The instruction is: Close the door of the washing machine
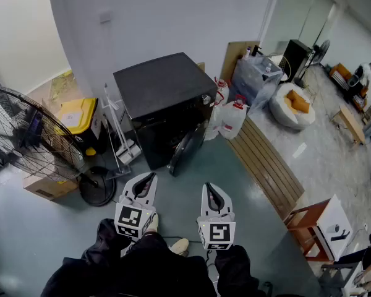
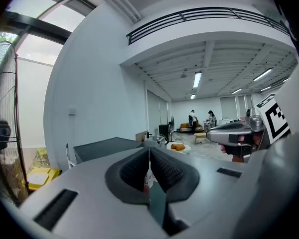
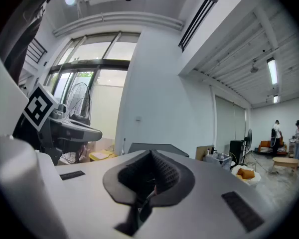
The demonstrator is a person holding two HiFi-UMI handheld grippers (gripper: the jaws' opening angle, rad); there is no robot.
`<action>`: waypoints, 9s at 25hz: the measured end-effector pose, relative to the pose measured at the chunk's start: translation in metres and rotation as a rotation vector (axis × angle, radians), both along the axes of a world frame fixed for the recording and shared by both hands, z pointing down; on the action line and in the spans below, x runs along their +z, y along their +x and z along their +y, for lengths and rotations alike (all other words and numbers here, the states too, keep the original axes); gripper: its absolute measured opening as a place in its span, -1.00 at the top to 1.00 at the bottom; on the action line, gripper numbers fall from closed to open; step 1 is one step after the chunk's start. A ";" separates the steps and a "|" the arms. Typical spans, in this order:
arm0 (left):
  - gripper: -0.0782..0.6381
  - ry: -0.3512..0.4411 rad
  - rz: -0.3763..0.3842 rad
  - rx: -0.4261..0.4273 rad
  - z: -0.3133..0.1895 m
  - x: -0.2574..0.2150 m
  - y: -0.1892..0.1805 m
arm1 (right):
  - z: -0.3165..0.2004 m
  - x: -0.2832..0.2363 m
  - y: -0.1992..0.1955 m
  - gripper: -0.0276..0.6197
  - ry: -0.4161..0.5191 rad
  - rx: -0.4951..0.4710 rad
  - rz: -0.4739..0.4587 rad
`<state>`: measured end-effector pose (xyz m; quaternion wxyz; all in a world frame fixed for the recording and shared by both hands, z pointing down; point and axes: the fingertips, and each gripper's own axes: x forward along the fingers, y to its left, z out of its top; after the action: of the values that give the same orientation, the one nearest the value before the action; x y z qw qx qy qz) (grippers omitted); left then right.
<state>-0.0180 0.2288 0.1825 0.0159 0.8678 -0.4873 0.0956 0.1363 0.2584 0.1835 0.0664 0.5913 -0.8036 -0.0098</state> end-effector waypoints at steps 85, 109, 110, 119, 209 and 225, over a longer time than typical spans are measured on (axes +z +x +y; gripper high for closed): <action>0.70 -0.501 -0.028 0.061 -0.315 0.480 -0.078 | -0.316 0.520 -0.091 0.54 -0.655 0.126 -0.150; 0.70 -0.497 -0.037 0.003 -0.335 0.478 -0.109 | -0.347 0.520 -0.132 0.52 -0.644 0.125 -0.210; 0.70 -0.502 -0.043 0.002 -0.336 0.478 -0.111 | -0.350 0.520 -0.135 0.51 -0.644 0.123 -0.214; 0.70 -0.512 -0.048 -0.013 -0.343 0.476 -0.122 | -0.369 0.519 -0.155 0.49 -0.645 0.116 -0.250; 0.70 -0.121 0.021 -0.085 -0.236 0.149 -0.099 | -0.282 0.158 -0.128 0.62 -0.224 -0.042 -0.119; 0.70 0.065 0.040 -0.013 -0.057 -0.021 -0.040 | -0.081 -0.015 -0.050 0.63 -0.013 -0.003 -0.099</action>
<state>-0.0583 0.1714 0.1619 -0.0020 0.8664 -0.4955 0.0623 0.0863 0.1772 0.1686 0.0306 0.5896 -0.8068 0.0245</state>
